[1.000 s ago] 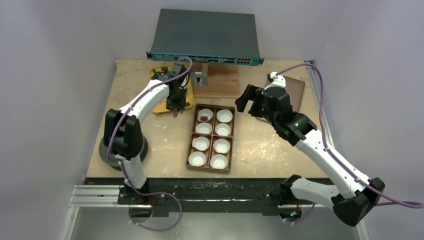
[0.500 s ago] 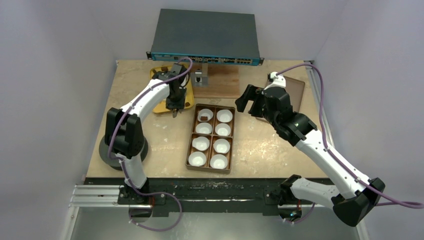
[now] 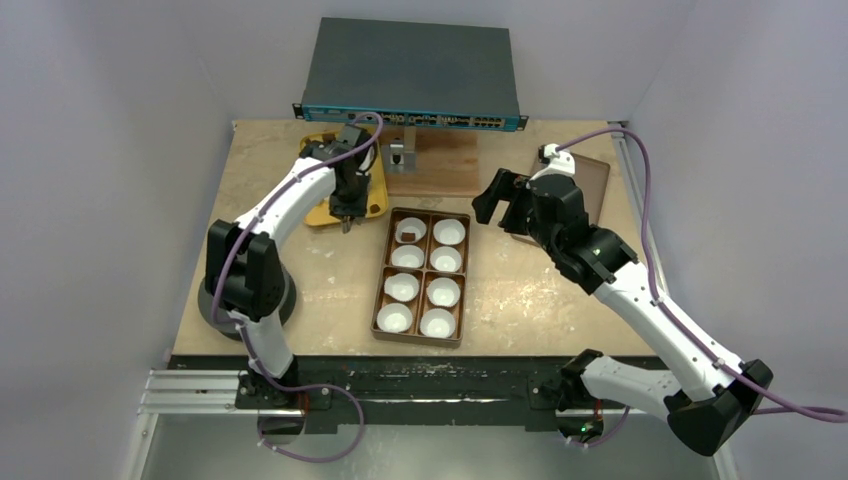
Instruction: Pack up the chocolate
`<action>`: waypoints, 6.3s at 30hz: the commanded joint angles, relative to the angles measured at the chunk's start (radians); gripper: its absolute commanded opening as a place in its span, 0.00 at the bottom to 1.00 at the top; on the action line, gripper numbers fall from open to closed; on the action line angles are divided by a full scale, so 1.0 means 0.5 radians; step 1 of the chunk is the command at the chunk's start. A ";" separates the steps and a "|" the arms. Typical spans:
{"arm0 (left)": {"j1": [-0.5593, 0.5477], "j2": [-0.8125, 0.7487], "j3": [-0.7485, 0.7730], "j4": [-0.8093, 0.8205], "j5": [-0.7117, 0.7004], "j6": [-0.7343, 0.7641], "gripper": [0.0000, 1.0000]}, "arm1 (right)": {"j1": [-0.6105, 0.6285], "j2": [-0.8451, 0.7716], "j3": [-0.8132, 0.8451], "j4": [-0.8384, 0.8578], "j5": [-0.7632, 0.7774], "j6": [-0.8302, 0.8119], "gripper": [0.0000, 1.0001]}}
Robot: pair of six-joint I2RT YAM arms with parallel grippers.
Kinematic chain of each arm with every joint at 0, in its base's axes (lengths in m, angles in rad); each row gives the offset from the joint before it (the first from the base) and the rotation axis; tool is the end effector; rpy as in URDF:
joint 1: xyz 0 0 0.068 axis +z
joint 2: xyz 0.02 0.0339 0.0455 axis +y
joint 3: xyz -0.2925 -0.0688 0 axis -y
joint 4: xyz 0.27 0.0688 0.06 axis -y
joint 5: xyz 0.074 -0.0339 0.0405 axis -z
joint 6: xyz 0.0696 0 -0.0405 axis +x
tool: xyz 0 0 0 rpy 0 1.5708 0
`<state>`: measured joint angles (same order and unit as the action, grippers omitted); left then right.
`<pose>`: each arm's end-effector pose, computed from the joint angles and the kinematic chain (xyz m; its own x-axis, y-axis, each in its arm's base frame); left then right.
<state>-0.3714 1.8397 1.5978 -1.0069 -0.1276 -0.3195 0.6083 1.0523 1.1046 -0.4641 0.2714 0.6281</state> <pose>0.3941 -0.1440 0.2534 -0.9405 0.0320 -0.3384 0.0285 0.9995 0.0152 0.2329 0.1394 0.3851 -0.4708 0.3620 -0.8046 -0.0893 0.8877 0.4517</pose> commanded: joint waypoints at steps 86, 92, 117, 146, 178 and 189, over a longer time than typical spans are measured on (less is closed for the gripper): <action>-0.905 -0.425 0.071 -0.127 -0.030 -0.188 0.36 | -0.001 -0.038 0.052 -0.029 0.080 0.008 0.89; -0.780 -0.607 -0.001 -0.171 -0.069 -0.195 0.36 | -0.001 -0.035 0.042 -0.020 0.067 0.005 0.89; -0.265 -0.640 -0.309 -0.057 -0.003 -0.060 0.35 | 0.000 -0.012 0.055 -0.014 0.042 -0.035 0.89; -0.118 -0.292 -0.341 0.088 0.078 -0.027 0.34 | -0.002 -0.022 0.003 0.029 0.004 -0.020 0.89; -0.114 -0.320 -0.217 -0.005 -0.039 0.031 0.24 | -0.003 -0.026 0.003 0.041 0.002 -0.023 0.89; -0.112 -0.318 -0.173 -0.029 -0.035 0.057 0.24 | -0.004 0.000 0.006 0.048 0.006 -0.019 0.89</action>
<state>-0.4335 1.6932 1.4685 -1.0157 -0.1345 -0.3134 0.6083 1.0477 1.1046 -0.4728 0.2707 0.6250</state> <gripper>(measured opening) 0.246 0.889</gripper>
